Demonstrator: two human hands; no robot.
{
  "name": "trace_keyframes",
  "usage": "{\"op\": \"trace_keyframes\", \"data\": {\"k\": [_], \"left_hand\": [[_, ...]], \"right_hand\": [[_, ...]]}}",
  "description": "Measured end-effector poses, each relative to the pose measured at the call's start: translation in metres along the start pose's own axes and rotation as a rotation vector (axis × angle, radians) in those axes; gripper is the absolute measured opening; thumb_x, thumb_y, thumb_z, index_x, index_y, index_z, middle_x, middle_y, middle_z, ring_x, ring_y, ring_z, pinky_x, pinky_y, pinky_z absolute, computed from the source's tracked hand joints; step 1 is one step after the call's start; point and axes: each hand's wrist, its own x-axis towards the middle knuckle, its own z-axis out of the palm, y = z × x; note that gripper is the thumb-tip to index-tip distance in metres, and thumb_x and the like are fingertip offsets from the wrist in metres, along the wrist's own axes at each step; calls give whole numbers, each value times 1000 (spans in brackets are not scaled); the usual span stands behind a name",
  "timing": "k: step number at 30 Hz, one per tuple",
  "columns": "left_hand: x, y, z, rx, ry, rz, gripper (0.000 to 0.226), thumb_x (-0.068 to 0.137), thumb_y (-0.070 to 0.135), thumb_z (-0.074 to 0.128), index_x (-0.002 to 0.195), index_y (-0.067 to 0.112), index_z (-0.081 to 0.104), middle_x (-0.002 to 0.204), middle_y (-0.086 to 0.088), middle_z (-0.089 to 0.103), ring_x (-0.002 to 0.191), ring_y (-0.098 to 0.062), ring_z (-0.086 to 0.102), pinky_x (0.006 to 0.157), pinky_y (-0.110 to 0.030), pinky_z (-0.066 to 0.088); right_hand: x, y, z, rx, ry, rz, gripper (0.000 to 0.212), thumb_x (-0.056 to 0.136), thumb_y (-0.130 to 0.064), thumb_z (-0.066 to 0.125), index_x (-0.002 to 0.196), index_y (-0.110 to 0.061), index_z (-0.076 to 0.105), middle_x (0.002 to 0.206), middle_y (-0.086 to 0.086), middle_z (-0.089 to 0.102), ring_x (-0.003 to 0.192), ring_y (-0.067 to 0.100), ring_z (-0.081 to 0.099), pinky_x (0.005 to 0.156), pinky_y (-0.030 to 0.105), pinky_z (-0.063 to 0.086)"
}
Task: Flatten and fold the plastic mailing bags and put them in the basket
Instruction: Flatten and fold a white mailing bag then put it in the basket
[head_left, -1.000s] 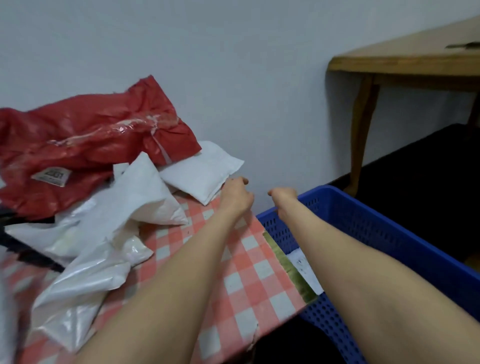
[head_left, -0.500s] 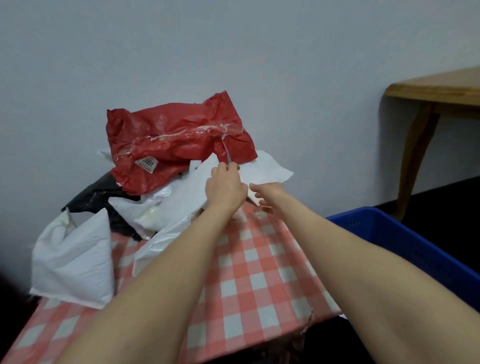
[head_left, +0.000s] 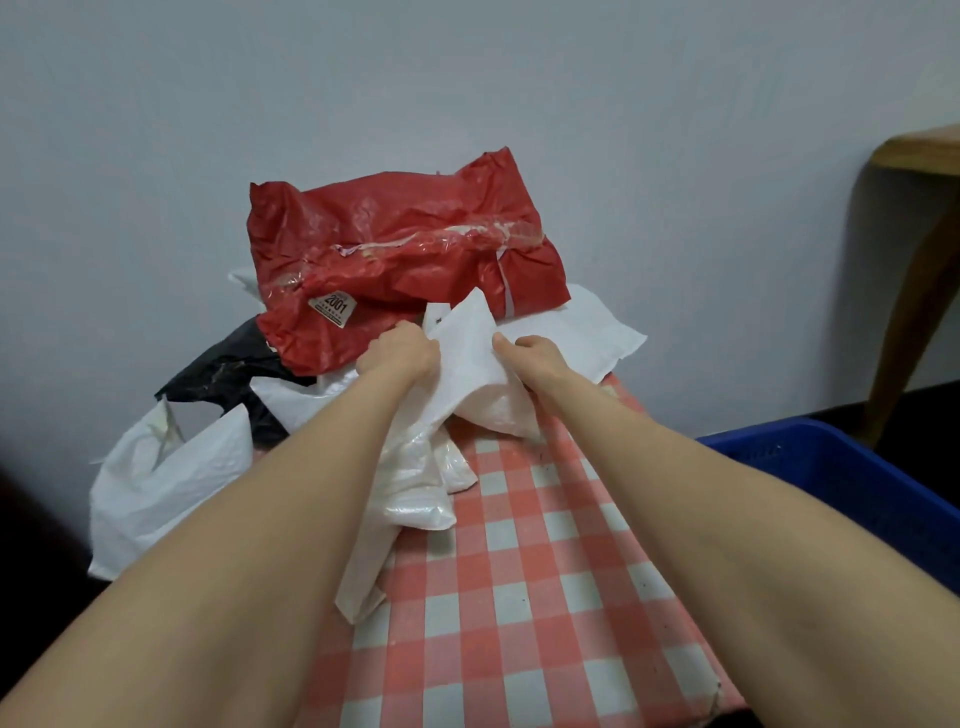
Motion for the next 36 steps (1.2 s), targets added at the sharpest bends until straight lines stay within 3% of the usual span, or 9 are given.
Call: {"op": "trace_keyframes", "data": {"k": [6,11,14,17,20,23,29,33,36], "left_hand": [[7,3,11,-152,96,60,29,88,20,52,114,16,65,121,-8,63,112,-31,58,93,-41,48],[6,7,17,-220,55,63,34,91,27,52,120,10,60,126,-12,58,117,-32,54,93,-39,44],[6,10,19,-308,23,130,24,92,28,48,100,11,65,117,-9,64,108,-30,57,87,-34,44],[1,12,20,-392,19,204,22,94,23,46,99,17,67,117,-5,65,109,-25,57,85,-28,40],[-2,16,20,-419,11,255,27,95,20,45,108,16,69,121,-2,64,113,-21,56,91,-29,42],[-3,18,21,-410,23,276,29,95,17,44,112,15,68,123,-2,64,115,-21,55,92,-28,40],[-17,25,4,-432,275,241,30,98,22,40,120,18,59,122,-2,63,113,-24,56,90,-31,41],[-31,33,-12,-405,438,214,31,100,27,34,122,19,54,120,-2,62,110,-25,57,96,-43,43],[-40,37,-22,-406,519,192,33,101,33,33,124,19,52,124,-1,59,115,-24,54,101,-42,37]], "right_hand": [[-1,8,6,66,61,21,58,83,-48,62,126,-8,59,124,7,62,115,28,58,102,43,46],[-8,6,3,92,45,29,64,81,-47,64,133,-12,53,132,4,57,121,27,55,104,43,45],[-5,5,0,128,9,34,76,64,-63,61,119,-11,55,124,3,58,115,24,56,101,37,44],[-6,1,-5,140,8,51,65,64,-68,59,107,-19,55,121,3,61,112,25,59,99,39,47],[-4,2,-9,191,75,46,42,82,-50,62,111,-18,63,112,1,65,105,23,61,98,39,49],[-1,5,-11,262,148,35,19,83,-36,67,93,-20,63,104,1,68,100,23,64,95,39,51],[-9,-4,-23,417,302,-17,21,90,-28,61,73,-19,54,69,-3,52,63,15,48,58,26,42],[-25,-15,-41,493,429,-45,19,95,-28,55,85,-13,52,70,-3,47,56,12,41,48,21,37],[-36,-18,-57,490,508,-42,26,96,-29,53,75,-15,47,66,-4,45,55,12,40,44,17,34]]}}
